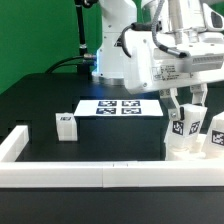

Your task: Assemble stool

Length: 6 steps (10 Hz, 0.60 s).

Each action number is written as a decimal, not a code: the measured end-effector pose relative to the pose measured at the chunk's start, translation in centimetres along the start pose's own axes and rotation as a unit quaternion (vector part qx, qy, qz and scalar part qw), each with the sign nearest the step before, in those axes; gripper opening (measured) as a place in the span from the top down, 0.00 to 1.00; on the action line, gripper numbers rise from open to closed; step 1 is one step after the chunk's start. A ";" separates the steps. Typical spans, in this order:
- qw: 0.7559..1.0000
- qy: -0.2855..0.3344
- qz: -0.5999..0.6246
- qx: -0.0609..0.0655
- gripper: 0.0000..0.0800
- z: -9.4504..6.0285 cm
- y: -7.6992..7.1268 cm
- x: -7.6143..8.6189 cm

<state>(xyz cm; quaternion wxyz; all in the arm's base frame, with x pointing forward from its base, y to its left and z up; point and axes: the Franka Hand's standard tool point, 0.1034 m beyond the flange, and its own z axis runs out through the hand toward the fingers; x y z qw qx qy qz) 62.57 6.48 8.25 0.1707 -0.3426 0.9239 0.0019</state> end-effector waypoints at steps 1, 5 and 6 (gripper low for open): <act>1.000 0.000 -0.006 0.000 0.58 0.0 0.0 0.0; 0.990 -0.013 -0.139 -0.036 0.19 -1.6 0.3 -0.8; 0.975 -0.020 -0.215 -0.046 0.19 -2.3 0.4 -1.2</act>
Offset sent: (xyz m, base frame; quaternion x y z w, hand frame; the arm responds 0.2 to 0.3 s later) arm -0.0128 0.0082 0.0226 -0.0919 -0.0169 -0.1615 0.9824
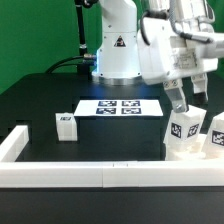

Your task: Assemble stool

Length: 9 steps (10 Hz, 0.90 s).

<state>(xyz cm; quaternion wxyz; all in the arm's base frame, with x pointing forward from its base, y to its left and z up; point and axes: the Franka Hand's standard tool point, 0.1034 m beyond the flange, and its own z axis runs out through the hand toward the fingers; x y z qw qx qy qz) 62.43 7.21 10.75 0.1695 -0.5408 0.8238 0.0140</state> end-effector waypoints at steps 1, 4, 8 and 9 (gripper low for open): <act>0.998 -0.006 -0.058 -0.006 0.19 -0.5 -0.1 -0.3; 0.989 -0.006 -0.145 -0.005 0.19 -0.5 0.0 -0.3; 0.895 0.001 -0.445 -0.021 0.19 -0.7 -0.4 -0.7; 0.872 0.001 -0.490 -0.024 0.19 -0.5 -0.2 -0.6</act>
Offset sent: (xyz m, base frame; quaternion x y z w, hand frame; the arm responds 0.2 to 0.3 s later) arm 0.0000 0.0000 0.0000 0.0000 0.0000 -0.1296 0.9916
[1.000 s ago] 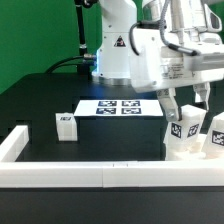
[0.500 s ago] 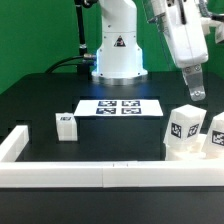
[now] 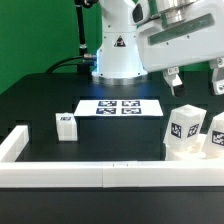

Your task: Assemble stool

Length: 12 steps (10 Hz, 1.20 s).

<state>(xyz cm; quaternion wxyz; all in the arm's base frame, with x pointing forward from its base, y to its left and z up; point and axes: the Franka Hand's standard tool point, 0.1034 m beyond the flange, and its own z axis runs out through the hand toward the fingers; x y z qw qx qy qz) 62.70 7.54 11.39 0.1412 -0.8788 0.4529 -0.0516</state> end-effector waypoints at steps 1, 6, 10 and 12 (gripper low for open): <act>1.000 0.001 -0.015 -0.001 0.19 0.0 0.1 0.2; 0.946 -0.007 -0.319 -0.057 0.19 0.2 0.4 0.2; 0.884 -0.040 -0.457 -0.086 0.19 0.7 0.8 0.5; 0.847 -0.044 -0.522 -0.090 0.19 0.7 1.0 0.8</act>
Offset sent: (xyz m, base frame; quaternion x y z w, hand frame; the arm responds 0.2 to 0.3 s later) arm 0.0000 0.0000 0.0000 0.0000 0.0000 -0.1938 0.9810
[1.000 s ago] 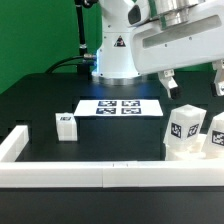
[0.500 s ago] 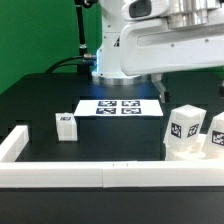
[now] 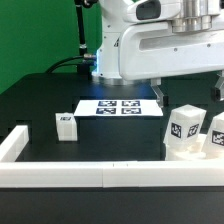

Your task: Assemble stool

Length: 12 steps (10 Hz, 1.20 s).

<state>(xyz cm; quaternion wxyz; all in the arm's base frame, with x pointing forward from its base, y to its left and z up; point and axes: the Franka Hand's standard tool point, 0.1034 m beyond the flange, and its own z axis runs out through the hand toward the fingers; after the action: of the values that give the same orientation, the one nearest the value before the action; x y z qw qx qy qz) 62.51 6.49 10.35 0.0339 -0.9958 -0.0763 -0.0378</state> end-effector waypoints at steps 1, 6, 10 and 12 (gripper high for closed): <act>0.996 -0.007 -0.087 -0.015 0.19 0.3 0.5 0.0; 0.991 -0.019 -0.128 -0.020 0.19 2.5 1.3 -0.1; 0.996 -0.019 -0.087 -0.019 0.22 2.5 1.0 -0.1; 0.999 -0.018 -0.043 -0.019 0.45 2.5 1.0 -0.1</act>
Offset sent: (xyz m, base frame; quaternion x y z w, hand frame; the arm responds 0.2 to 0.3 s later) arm 0.0091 -0.0003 -0.0215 0.0316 0.0213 -0.0524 0.9979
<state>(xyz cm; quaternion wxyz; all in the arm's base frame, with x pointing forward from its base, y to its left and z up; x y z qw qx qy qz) 62.75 5.69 7.77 0.0120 -0.9926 -0.1185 -0.0231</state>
